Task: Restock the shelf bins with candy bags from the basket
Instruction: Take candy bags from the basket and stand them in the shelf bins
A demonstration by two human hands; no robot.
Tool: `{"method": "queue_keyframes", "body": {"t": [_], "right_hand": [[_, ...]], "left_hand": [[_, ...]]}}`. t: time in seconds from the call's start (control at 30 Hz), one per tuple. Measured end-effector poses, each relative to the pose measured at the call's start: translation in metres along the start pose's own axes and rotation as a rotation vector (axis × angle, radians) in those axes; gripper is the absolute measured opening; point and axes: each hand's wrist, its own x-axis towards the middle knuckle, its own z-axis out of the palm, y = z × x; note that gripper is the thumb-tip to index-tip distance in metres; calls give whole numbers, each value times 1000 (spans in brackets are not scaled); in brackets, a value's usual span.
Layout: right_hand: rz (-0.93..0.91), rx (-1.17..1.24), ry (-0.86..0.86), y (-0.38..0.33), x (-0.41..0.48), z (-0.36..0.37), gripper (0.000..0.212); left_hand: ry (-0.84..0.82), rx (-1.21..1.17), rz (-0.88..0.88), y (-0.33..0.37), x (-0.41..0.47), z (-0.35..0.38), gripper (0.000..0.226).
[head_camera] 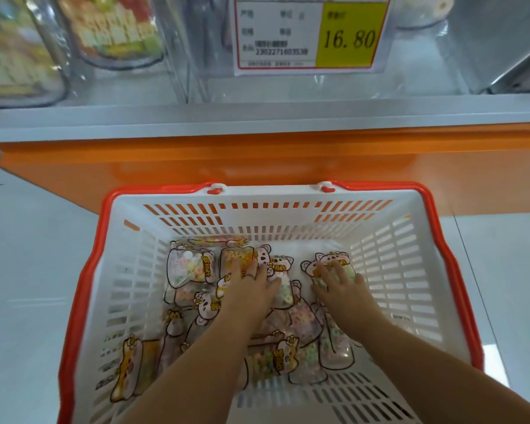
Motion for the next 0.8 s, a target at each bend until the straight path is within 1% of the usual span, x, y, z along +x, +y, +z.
{"method": "queue_keyframes", "body": {"t": [0.07, 0.1, 0.2, 0.3, 0.37, 0.4, 0.43, 0.47, 0.53, 0.57, 0.63, 0.67, 0.7, 0.77, 0.8], "right_hand": [[-23, -6, 7, 3, 0, -5, 58], [-26, 2, 16, 3, 0, -6, 54], [10, 95, 43, 1, -1, -12, 46], [67, 276, 77, 4, -5, -22, 53], [119, 415, 115, 7, -7, -31, 60], [146, 479, 137, 8, -7, -33, 61], [168, 538, 169, 9, -8, -34, 58], [196, 598, 208, 10, -8, -33, 52], [266, 752, 290, 10, -8, -31, 38], [301, 844, 327, 10, -9, -32, 33], [356, 996, 384, 7, -12, -39, 32], [374, 1036, 411, 5, -14, -43, 33], [379, 1057, 438, 2, -16, -49, 33], [332, 1057, 480, -7, -17, -55, 32], [298, 1043, 486, -12, -16, -54, 30]], "left_hand": [[-36, 46, 3, 0, -1, 1, 82], [-32, 58, 2, 0, -2, 3, 82], [72, 40, 5, 2, -2, 9, 71], [189, -16, 17, 4, 0, 17, 59], [224, -38, 36, 2, 0, 25, 61], [235, -47, 52, 0, 0, 28, 61], [247, -58, 76, -2, 0, 30, 58], [258, -50, 106, -4, 0, 31, 49], [343, -47, 131, -5, 1, 31, 27], [380, -75, 139, -4, 1, 30, 22], [436, -146, 129, 2, 0, 27, 15], [424, -167, 96, 5, -1, 26, 15], [382, -172, 41, 9, -3, 24, 23], [277, -126, -77, 13, -6, 21, 40], [233, -101, -128, 15, -8, 16, 42]]}}
